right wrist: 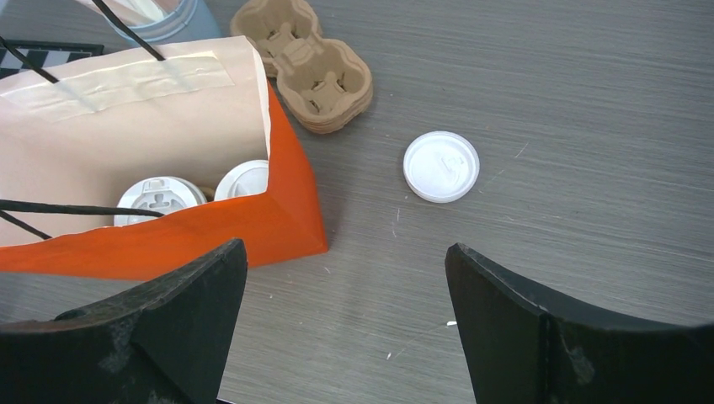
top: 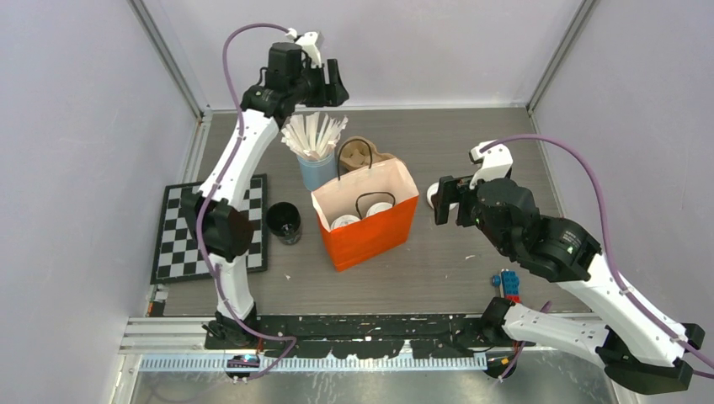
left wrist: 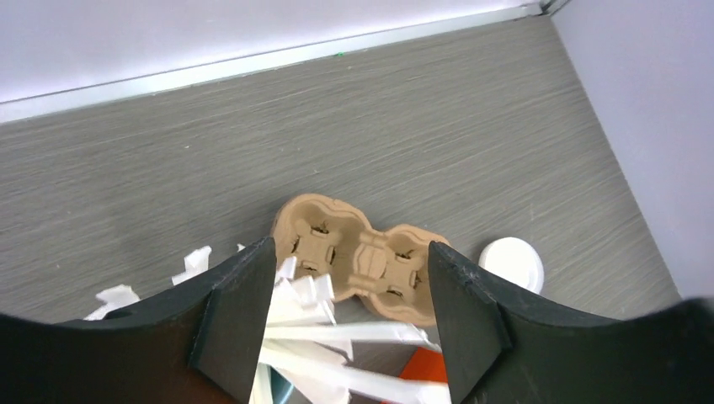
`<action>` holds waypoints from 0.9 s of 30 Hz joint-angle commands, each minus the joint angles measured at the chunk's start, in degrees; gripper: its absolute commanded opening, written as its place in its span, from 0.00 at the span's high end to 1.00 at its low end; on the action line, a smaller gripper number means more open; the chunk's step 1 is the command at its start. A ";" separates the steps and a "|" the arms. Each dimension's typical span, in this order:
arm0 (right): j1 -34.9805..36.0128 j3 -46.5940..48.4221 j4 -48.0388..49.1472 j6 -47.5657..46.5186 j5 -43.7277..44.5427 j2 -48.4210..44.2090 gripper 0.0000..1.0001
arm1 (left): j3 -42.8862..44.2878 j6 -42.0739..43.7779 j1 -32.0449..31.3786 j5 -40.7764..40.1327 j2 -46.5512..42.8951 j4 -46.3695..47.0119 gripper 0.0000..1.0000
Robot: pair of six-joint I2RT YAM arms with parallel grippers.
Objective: Pack the takeout coffee
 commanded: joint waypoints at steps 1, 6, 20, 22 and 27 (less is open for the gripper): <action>-0.18 -0.25 3.33 -1.16 0.59 0.16 0.08 | -4.82 1.71 -1.56 1.21 -7.79 3.54 0.33; -0.16 0.56 3.72 -2.50 0.51 1.42 0.08 | -9.64 1.79 -2.58 2.10 -9.51 3.92 0.39; -0.22 0.94 4.07 -3.61 0.52 1.16 0.08 | -11.24 1.97 -3.57 1.61 -7.42 4.22 0.53; -0.16 0.94 4.14 -3.75 0.69 0.92 0.08 | -11.47 2.00 -3.63 1.63 -7.54 4.31 0.54; -0.17 0.49 4.12 -3.79 0.64 0.80 0.08 | -12.24 2.50 -4.35 1.24 -7.23 4.28 0.50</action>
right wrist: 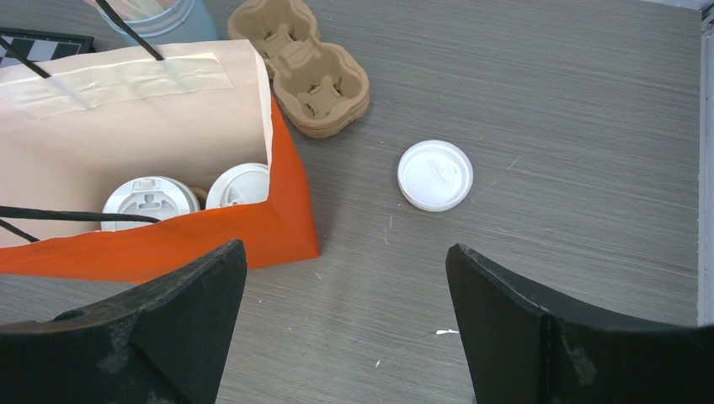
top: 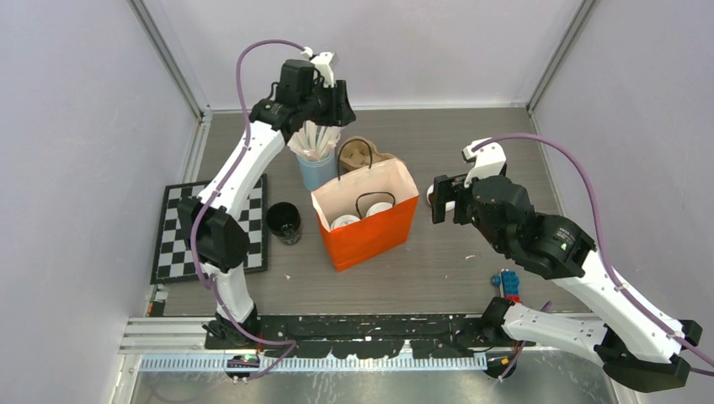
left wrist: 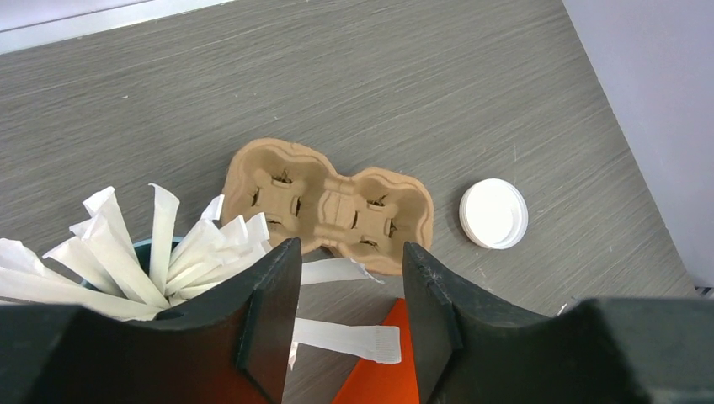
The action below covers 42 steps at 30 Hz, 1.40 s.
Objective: Pack the takeout coffee
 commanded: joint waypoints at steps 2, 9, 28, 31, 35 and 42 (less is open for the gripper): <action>-0.17 0.73 2.49 -0.59 0.50 -0.90 0.08 | 0.58 1.82 -0.82 -0.24 0.69 2.18 0.53; -0.16 0.92 2.50 -0.99 0.44 -1.58 0.08 | 1.18 2.77 -0.91 -0.46 0.31 1.41 0.80; -0.17 3.23 3.37 -0.35 1.37 -1.25 0.08 | 12.13 -0.11 -0.90 -6.80 -9.69 -4.69 1.00; -0.16 3.78 3.38 -0.02 2.03 -1.38 0.08 | 13.20 -0.63 -0.91 -7.79 -13.11 -6.38 1.00; -0.16 4.45 3.37 0.22 3.62 -1.53 0.08 | 15.91 -1.93 -0.91 -6.61 -17.09 -10.99 1.00; -0.17 6.62 2.50 -0.21 4.31 -0.40 0.08 | 17.71 -0.76 -0.91 -2.52 -25.81 -16.98 1.00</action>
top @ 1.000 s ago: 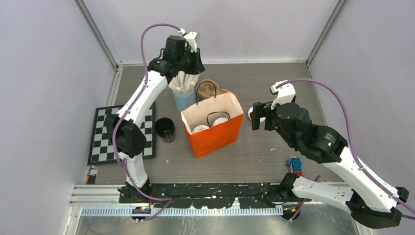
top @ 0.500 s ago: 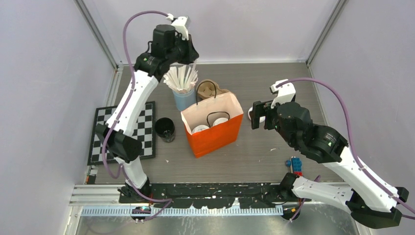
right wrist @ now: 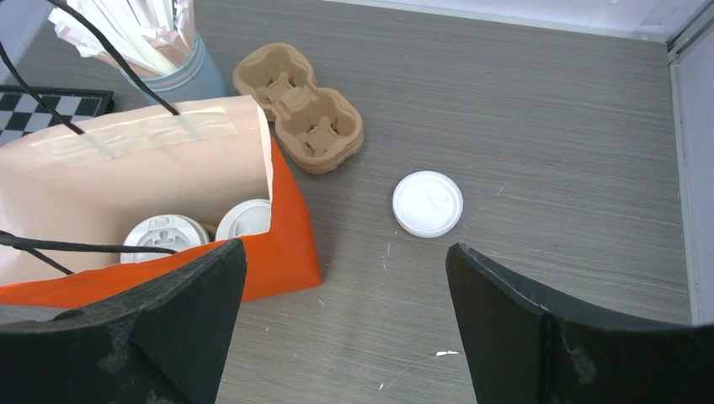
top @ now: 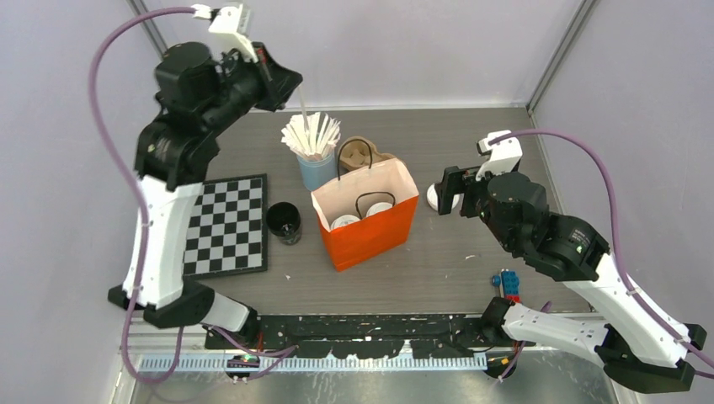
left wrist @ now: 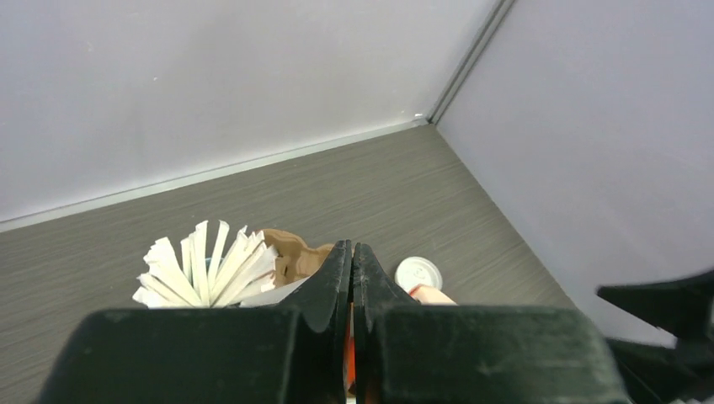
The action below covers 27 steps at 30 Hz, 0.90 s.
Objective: Pack the takeout coffee
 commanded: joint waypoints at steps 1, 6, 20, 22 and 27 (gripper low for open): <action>-0.18 4.05 0.93 0.20 2.00 0.57 0.08 | 2.22 0.17 -0.10 4.36 -6.17 -4.89 1.00; -0.19 6.43 -0.33 -0.71 2.16 1.95 0.09 | 2.71 -0.20 -0.10 13.25 -8.95 -11.48 1.00; -0.20 4.68 0.04 -0.13 1.71 0.47 0.09 | -16.70 -8.66 -0.36 32.15 -10.26 0.56 1.00; -0.17 4.14 0.08 -0.15 1.89 -0.23 0.09 | -17.61 -8.99 -0.36 33.44 -9.05 1.72 1.00; -0.16 3.30 0.15 -1.23 3.26 -1.99 0.09 | -22.09 -9.90 -0.64 33.09 -7.33 4.52 1.00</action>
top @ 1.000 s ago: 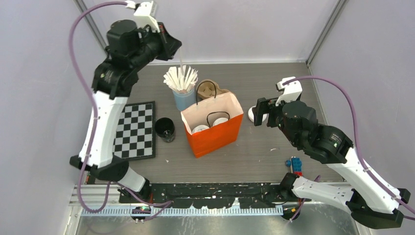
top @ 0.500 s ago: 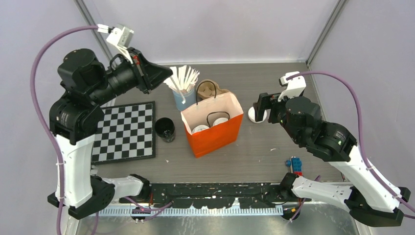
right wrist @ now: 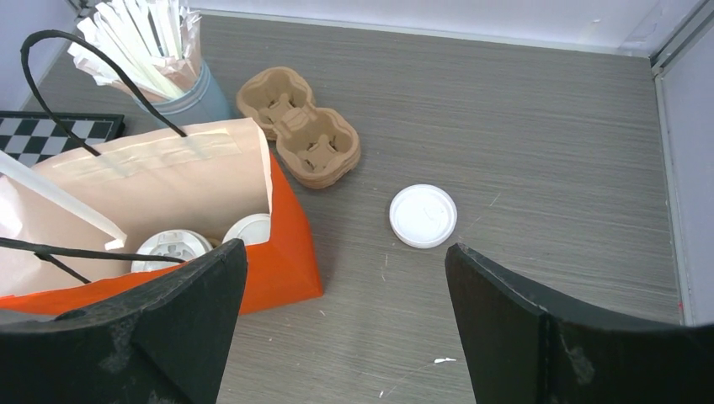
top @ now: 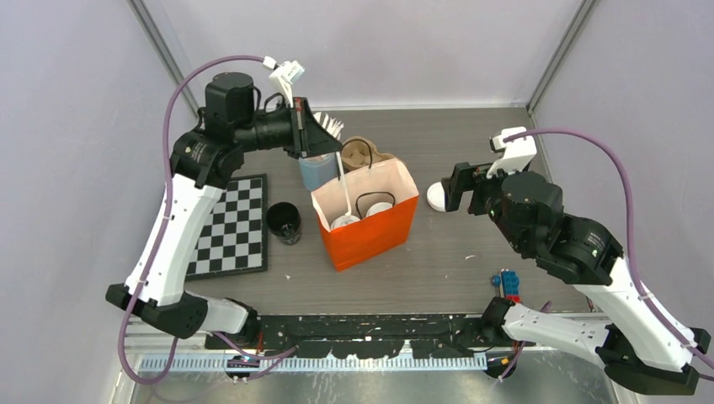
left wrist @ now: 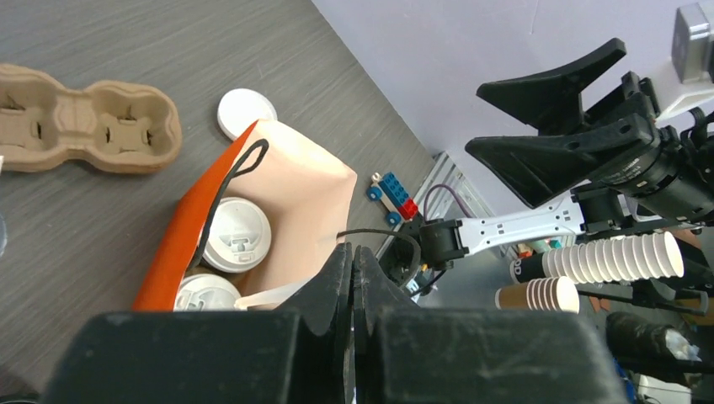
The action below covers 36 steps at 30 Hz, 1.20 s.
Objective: Pack the takeout coffee
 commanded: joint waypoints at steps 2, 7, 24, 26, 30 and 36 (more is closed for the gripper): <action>-0.16 -1.27 1.48 -1.29 2.26 -2.60 0.09 | -0.99 0.53 -1.17 1.44 1.53 3.62 1.00; -0.16 -3.27 3.05 -2.13 1.48 -2.83 0.08 | 6.06 1.92 -2.38 -0.82 6.42 -0.28 0.59; -0.16 -4.80 5.88 -4.11 -2.83 -1.43 0.08 | 1.79 -6.66 18.69 -29.41 9.15 -3.19 0.16; -0.20 -5.33 5.61 -4.74 -3.06 -1.80 0.08 | -0.11 -9.85 18.90 -27.36 10.08 -1.97 0.30; -0.17 -5.57 4.38 -5.59 -2.26 -2.52 0.08 | -9.02 -18.57 18.88 -25.43 8.69 5.64 0.49; -0.18 -7.12 4.30 -5.73 -2.14 -3.51 0.08 | -17.20 -27.91 17.36 -28.09 6.28 11.42 0.70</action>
